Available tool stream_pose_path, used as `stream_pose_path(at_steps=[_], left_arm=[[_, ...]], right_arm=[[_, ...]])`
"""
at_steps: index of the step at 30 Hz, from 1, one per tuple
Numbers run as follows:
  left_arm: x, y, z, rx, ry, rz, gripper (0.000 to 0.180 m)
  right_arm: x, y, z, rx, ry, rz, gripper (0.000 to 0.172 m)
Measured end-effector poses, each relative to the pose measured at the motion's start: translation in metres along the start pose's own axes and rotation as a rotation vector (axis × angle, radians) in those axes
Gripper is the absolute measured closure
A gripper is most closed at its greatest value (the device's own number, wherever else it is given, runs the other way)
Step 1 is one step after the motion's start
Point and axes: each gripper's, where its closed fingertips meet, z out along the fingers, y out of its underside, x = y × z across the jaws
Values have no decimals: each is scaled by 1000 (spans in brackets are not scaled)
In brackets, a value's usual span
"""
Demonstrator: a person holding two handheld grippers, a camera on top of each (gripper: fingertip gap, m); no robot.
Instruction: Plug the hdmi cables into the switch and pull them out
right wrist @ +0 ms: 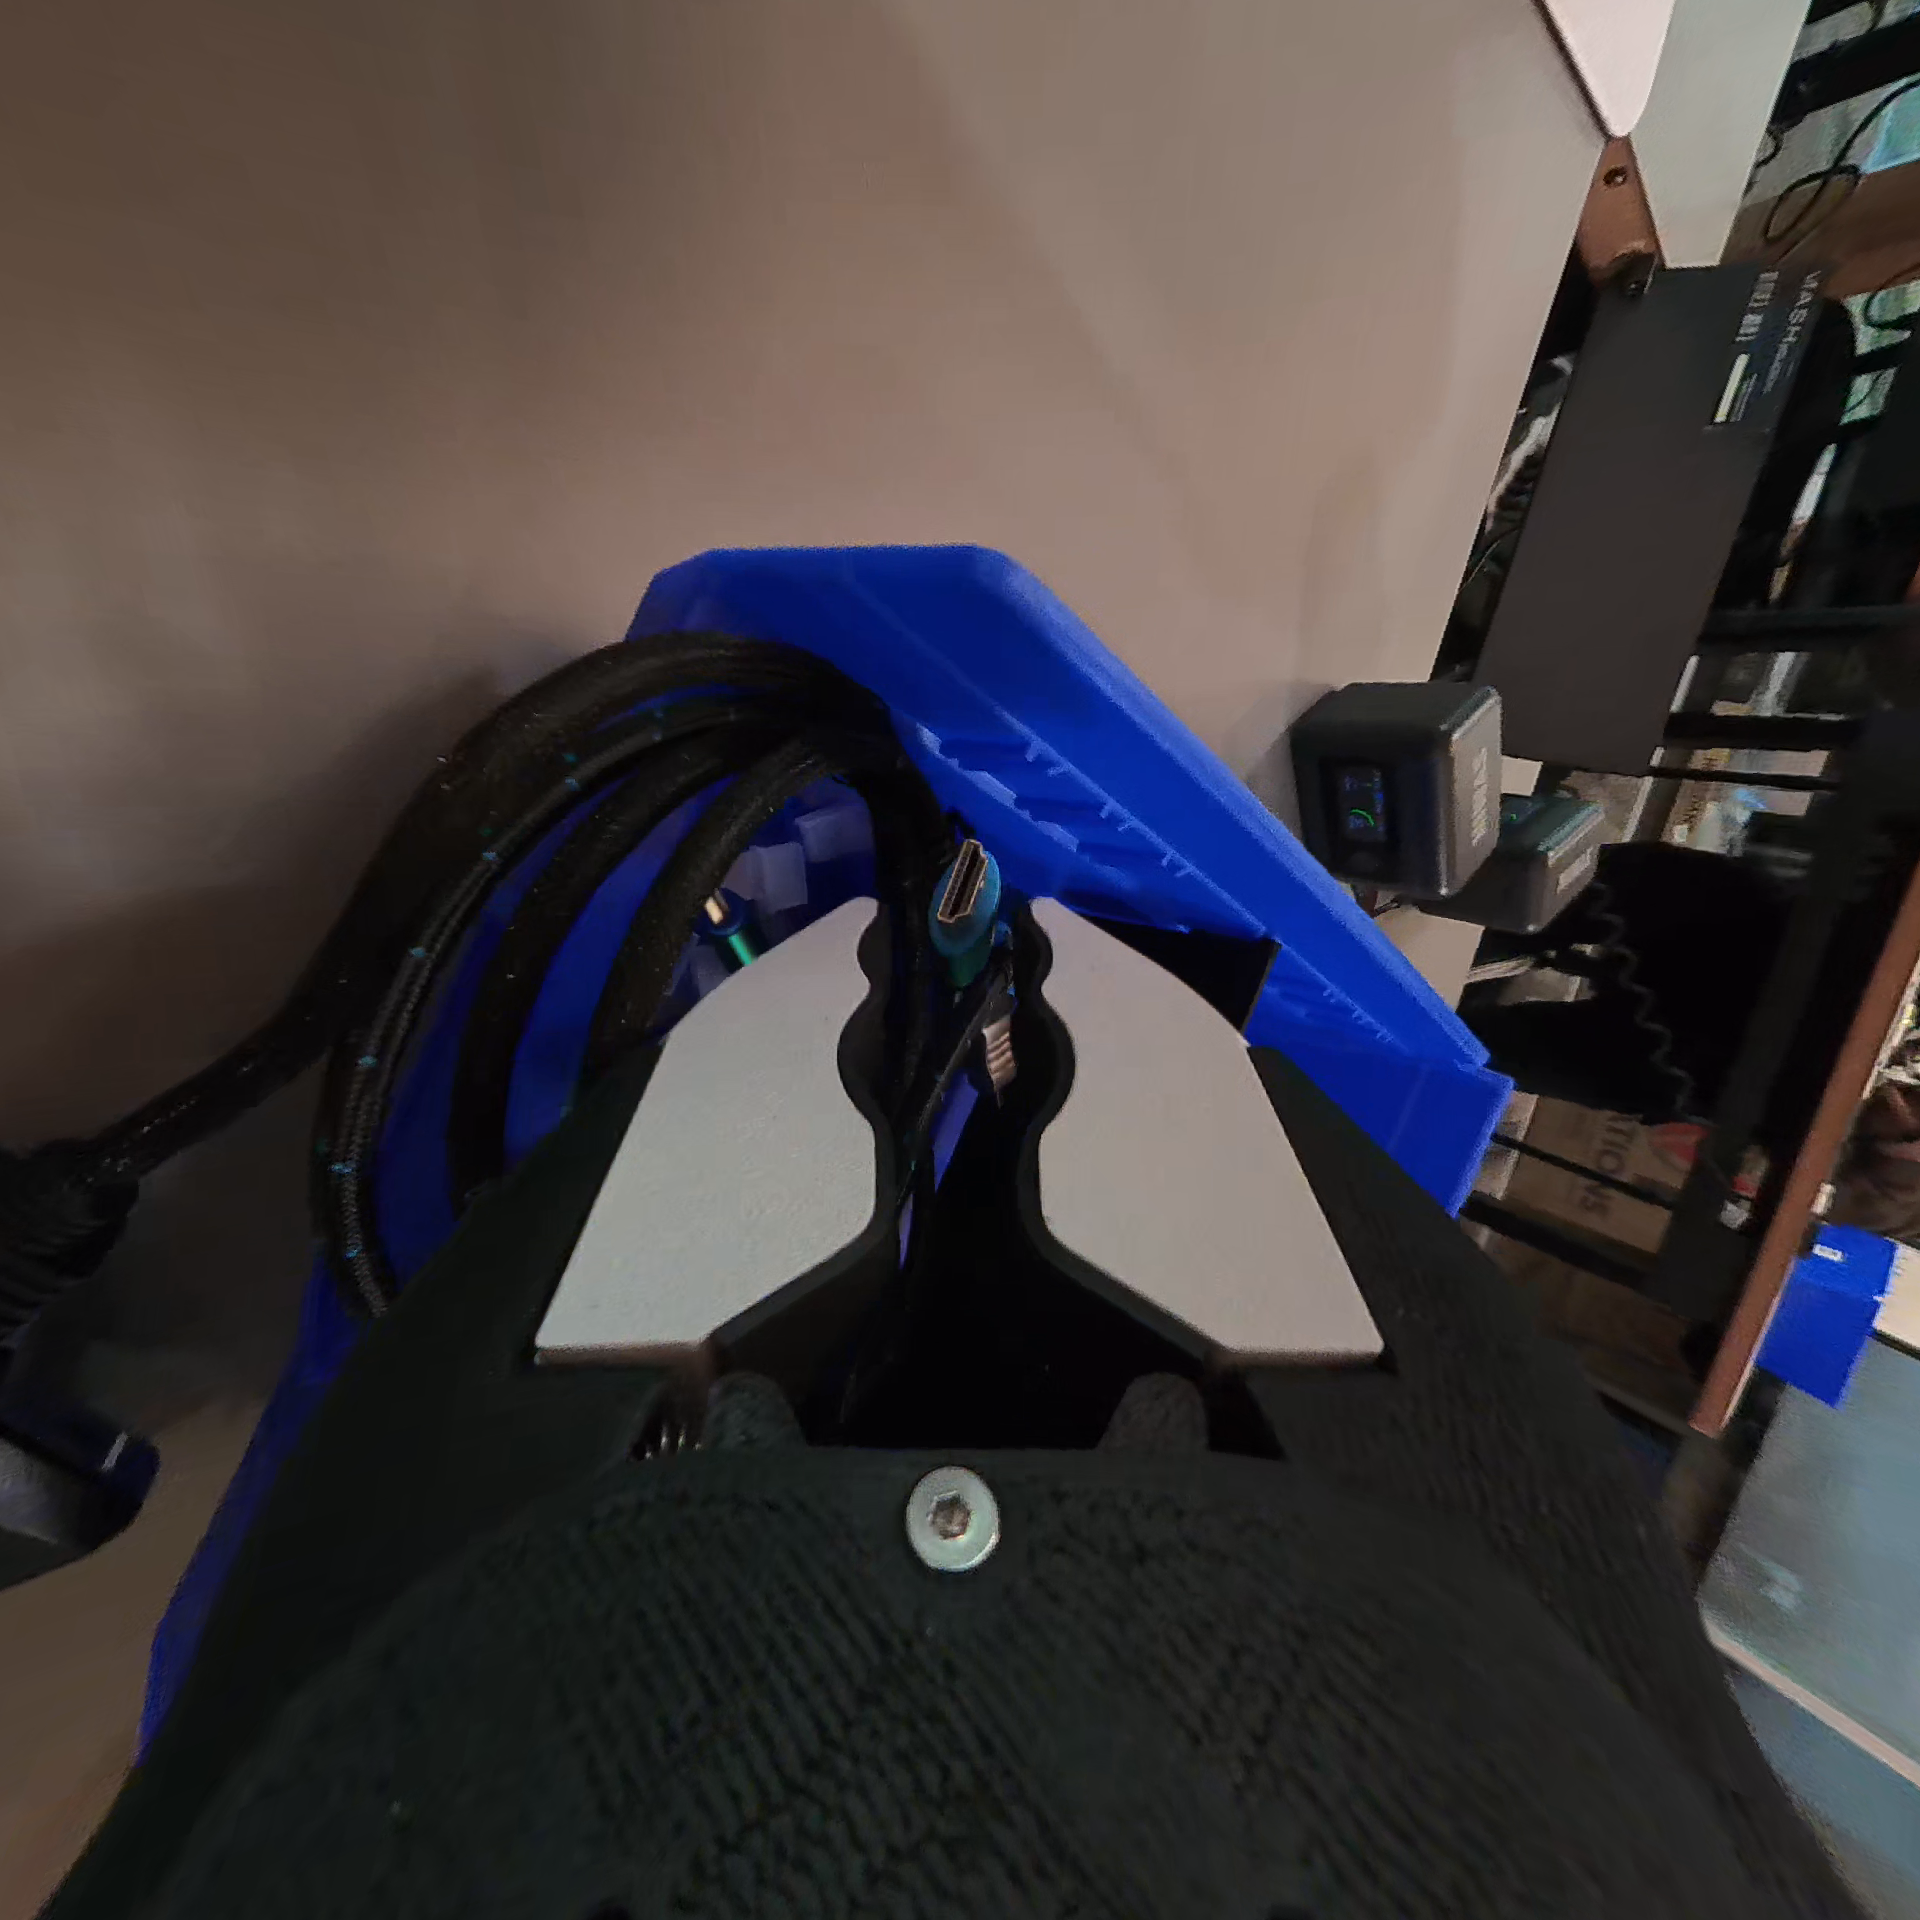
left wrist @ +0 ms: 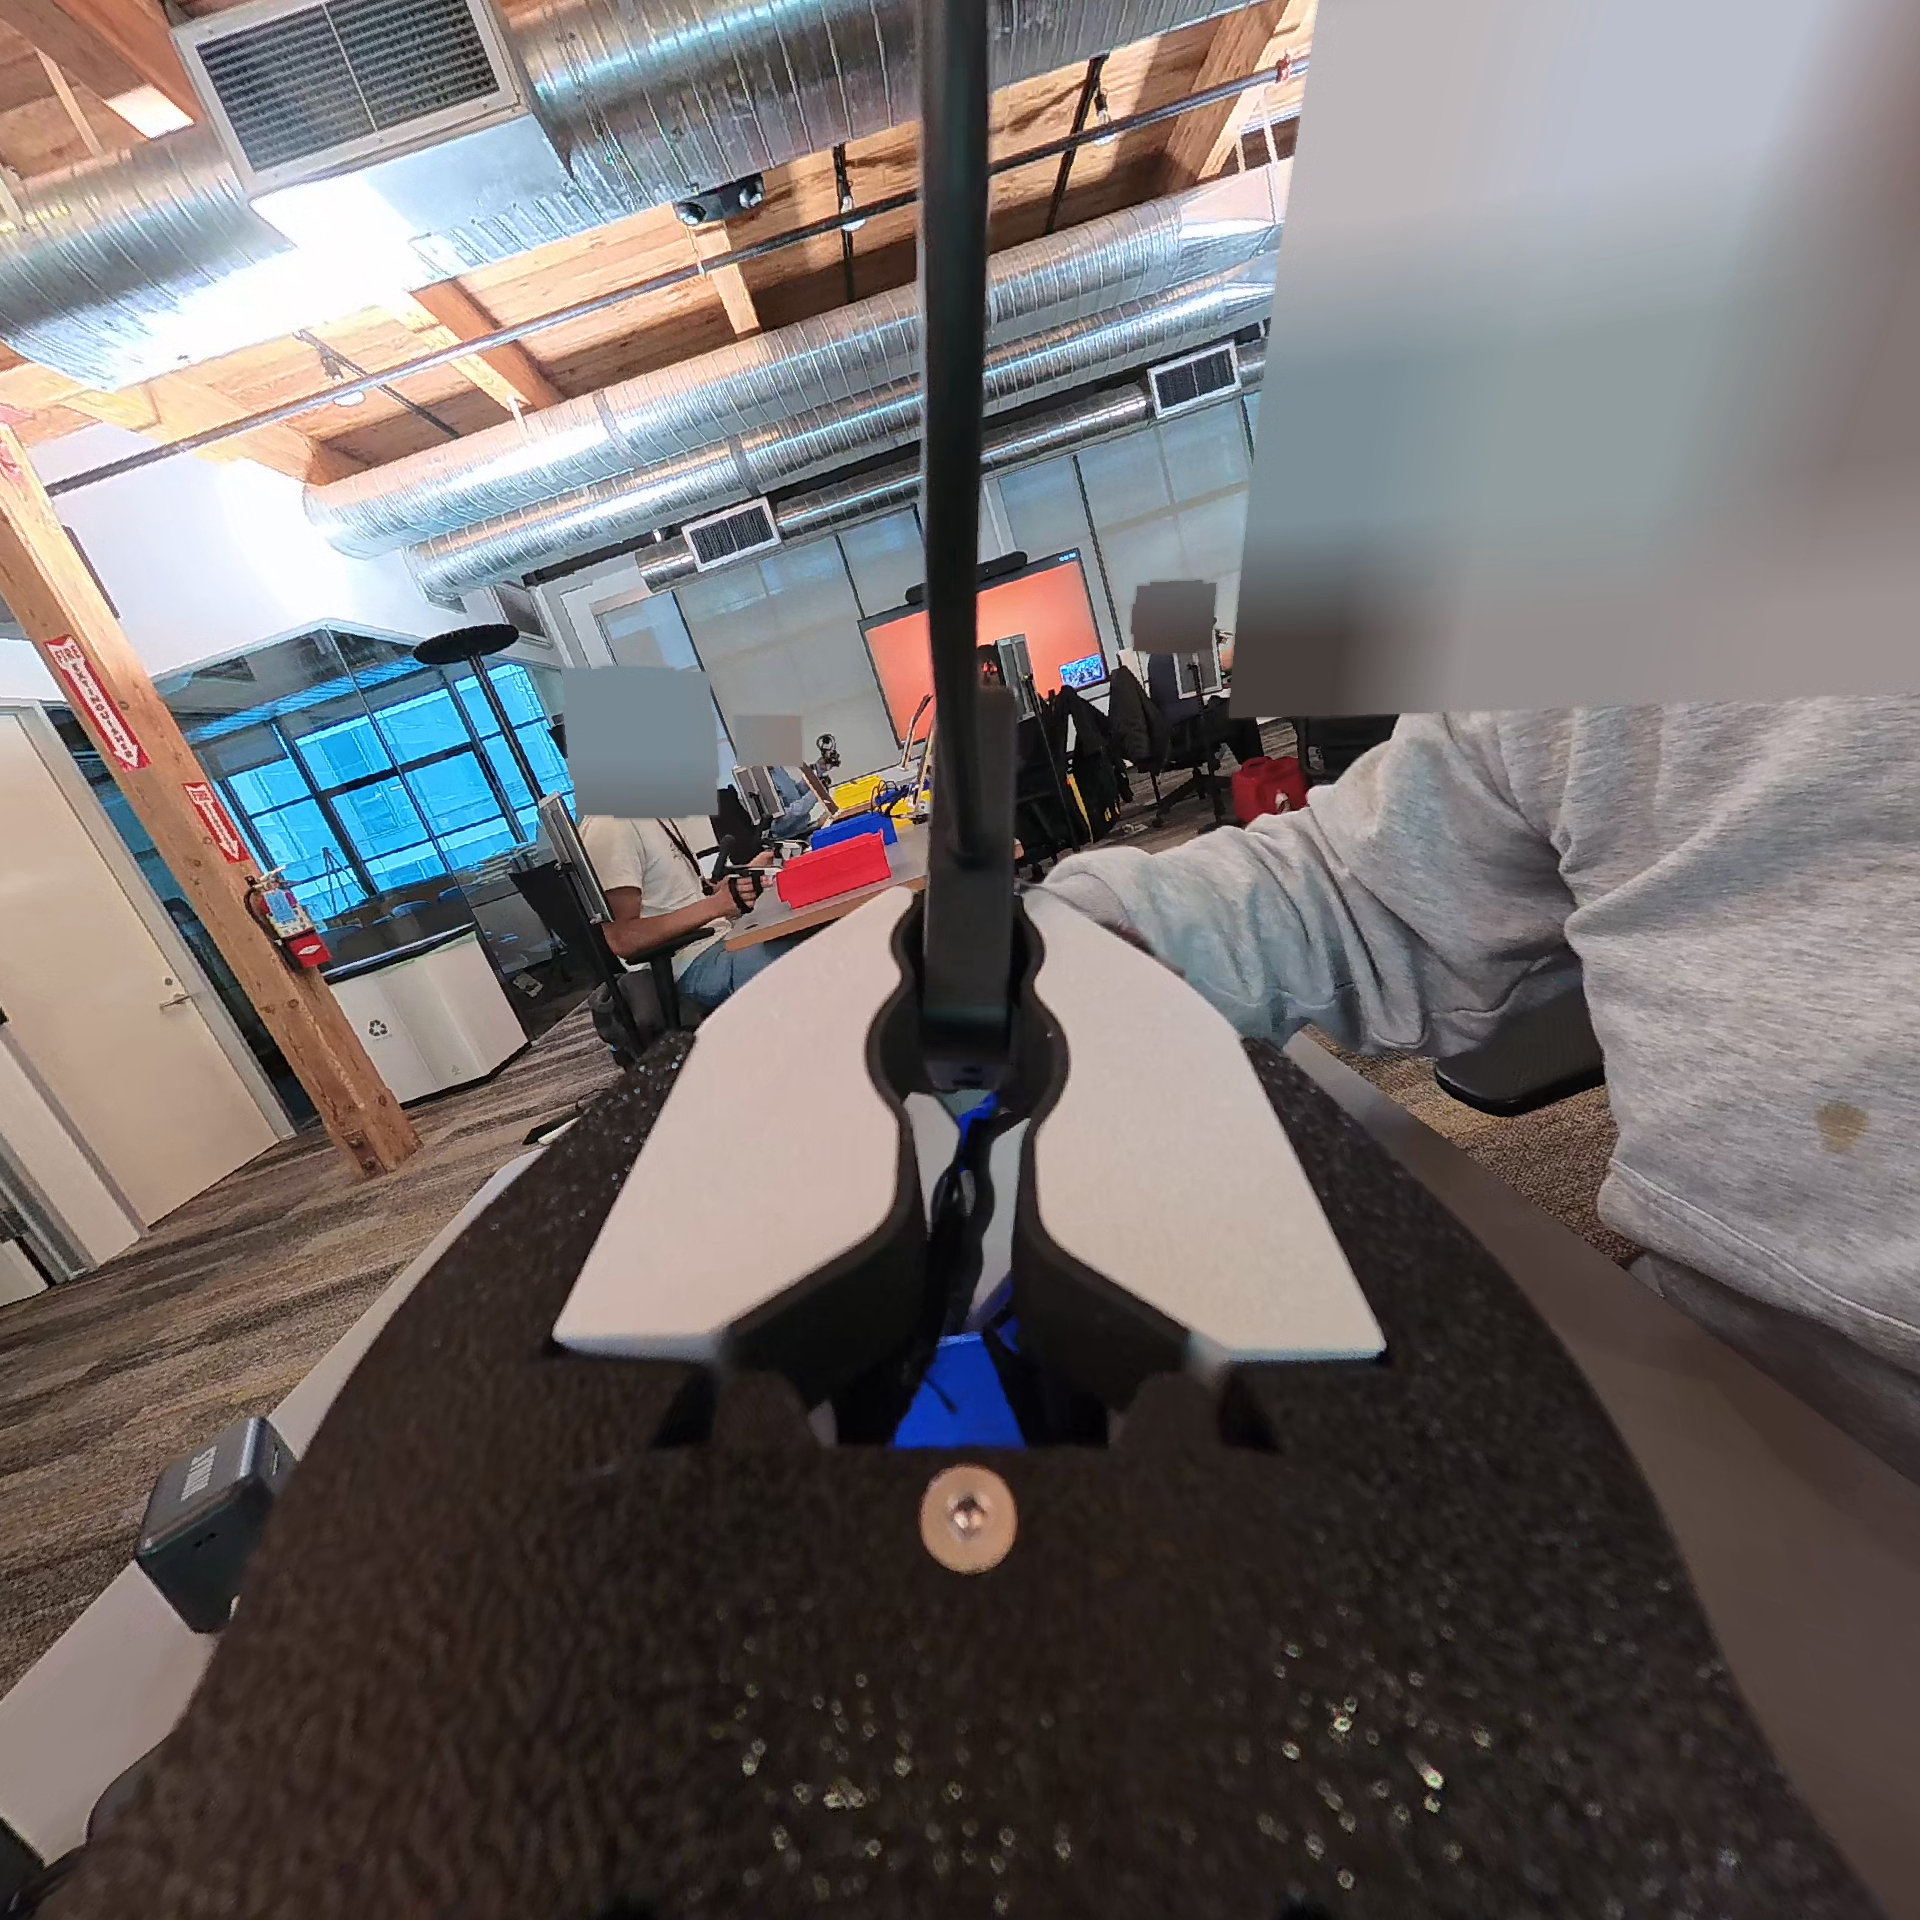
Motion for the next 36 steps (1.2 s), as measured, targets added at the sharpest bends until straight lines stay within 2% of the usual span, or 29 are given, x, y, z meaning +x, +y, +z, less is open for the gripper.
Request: stream_pose_path(at_steps=[3,7,10,13,19,23,26,30,36], left_arm=[[0,0,0,-6,0,3,167],[1,0,0,2,5,3,167],[2,-3,-1,35,17,-1,167],[4,-9,-4,86,36,-16,167],[1,-26,-16,216,35,-33,167],[-3,-26,-21,217,13,-27,167],[-4,-25,-20,217,6,-35,167],[-2,-20,-7,190,15,-47,167],[8,-15,24,130,51,-107,167]], right_arm=[[1,11,6,-70,-23,-23,149],[3,11,12,-61,-36,10,149],[7,13,15,-63,-12,53,159],[14,16,12,-69,36,105,160],[51,19,-25,-75,311,218,161],[76,9,-59,-66,535,208,161],[97,-5,-91,-92,780,95,161],[119,-39,-143,-145,1120,-153,162],[128,-69,-175,-112,1278,-244,162]])
